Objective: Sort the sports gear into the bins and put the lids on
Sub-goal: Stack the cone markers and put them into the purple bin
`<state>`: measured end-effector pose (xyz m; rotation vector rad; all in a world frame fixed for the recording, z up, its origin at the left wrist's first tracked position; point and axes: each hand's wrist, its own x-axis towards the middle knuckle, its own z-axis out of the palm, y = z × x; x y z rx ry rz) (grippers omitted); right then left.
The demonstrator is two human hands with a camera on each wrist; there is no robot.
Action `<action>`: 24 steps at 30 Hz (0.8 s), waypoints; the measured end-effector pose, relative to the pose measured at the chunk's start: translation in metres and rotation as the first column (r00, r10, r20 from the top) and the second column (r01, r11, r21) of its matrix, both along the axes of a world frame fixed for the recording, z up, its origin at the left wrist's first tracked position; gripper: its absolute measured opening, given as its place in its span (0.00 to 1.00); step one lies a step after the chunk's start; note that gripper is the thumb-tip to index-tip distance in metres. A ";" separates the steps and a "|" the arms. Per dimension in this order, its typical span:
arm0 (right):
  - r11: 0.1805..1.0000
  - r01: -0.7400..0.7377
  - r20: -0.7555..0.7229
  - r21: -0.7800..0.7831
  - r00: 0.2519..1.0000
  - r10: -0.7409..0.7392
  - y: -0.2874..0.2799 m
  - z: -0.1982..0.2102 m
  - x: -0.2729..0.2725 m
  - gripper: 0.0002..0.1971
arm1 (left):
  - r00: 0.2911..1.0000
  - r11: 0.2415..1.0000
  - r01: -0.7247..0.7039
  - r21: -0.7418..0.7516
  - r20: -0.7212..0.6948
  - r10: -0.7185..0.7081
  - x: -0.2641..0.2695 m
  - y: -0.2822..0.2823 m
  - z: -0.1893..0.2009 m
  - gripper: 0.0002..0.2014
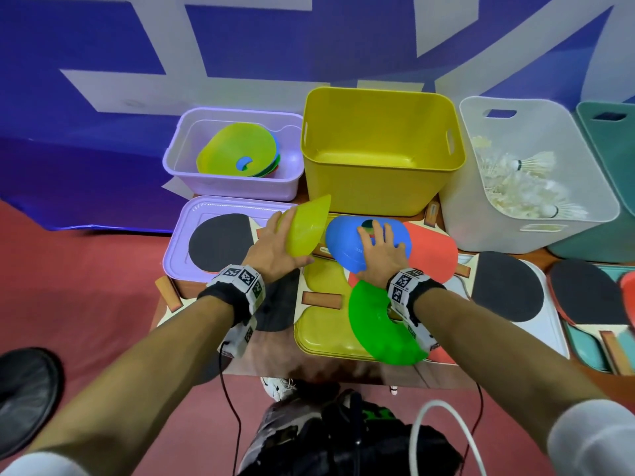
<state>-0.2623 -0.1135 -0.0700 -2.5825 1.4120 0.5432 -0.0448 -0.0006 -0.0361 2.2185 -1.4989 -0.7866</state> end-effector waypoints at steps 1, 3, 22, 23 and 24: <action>1.000 0.004 -0.003 -0.008 1.000 -0.004 0.000 0.000 0.000 0.56 | 1.000 1.000 0.002 -0.010 -0.009 -0.002 0.001 -0.001 0.000 0.54; 1.000 0.009 -0.009 -0.012 1.000 -0.009 0.000 0.000 0.000 0.57 | 0.999 0.999 0.004 -0.035 -0.033 -0.006 0.003 -0.002 -0.001 0.55; 0.999 0.030 0.282 -0.036 0.959 -0.019 -0.002 0.044 -0.029 0.46 | 0.994 0.995 -0.051 -0.084 -0.097 0.043 -0.009 -0.013 0.013 0.55; 0.998 0.041 0.304 -0.039 0.952 -0.027 -0.001 0.049 -0.032 0.46 | 0.992 0.994 -0.074 -0.086 -0.111 0.064 -0.011 -0.014 0.016 0.53; 0.998 0.050 0.323 -0.043 0.946 -0.033 0.000 0.053 -0.034 0.46 | 0.991 0.993 -0.083 -0.086 -0.112 0.074 -0.014 -0.016 0.019 0.52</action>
